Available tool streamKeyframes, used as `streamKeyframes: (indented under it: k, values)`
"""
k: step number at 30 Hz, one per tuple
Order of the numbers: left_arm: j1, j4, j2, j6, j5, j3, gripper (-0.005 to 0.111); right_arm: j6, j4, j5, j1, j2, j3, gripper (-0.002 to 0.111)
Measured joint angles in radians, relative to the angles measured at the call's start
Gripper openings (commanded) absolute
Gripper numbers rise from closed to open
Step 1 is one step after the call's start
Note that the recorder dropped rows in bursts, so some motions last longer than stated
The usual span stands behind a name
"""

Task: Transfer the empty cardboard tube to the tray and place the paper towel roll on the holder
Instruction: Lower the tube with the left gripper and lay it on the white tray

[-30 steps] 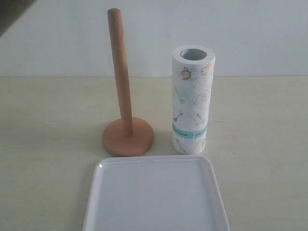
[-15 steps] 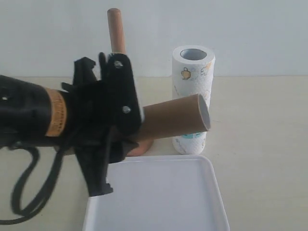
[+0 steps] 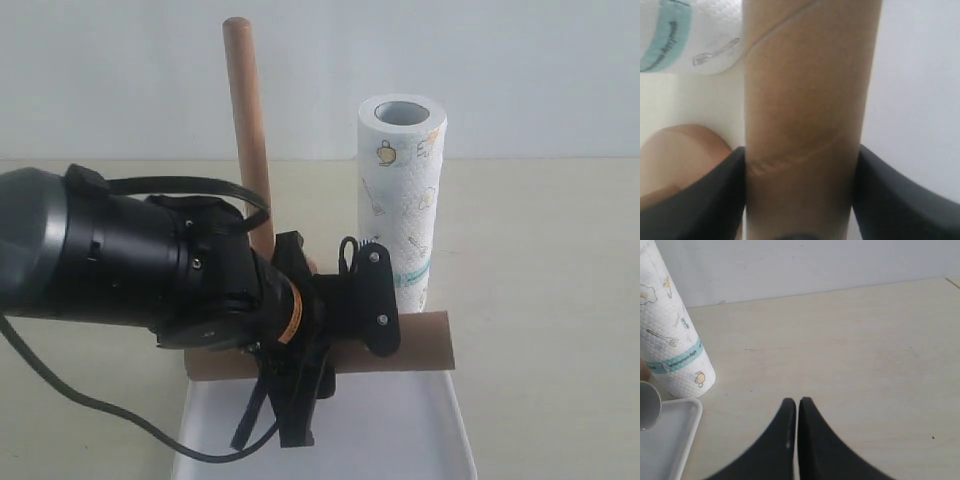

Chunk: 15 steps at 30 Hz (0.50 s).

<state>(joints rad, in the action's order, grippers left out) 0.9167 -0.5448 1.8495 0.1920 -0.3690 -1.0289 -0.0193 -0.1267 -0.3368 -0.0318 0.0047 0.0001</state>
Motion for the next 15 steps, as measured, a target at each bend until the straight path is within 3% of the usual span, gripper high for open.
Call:
streamKeyframes:
  k: [15]
  values:
    - [0.002, 0.029, 0.033, -0.008, 0.041, -0.003, 0.004, 0.0, 0.0, 0.0, 0.0, 0.0, 0.0, 0.001]
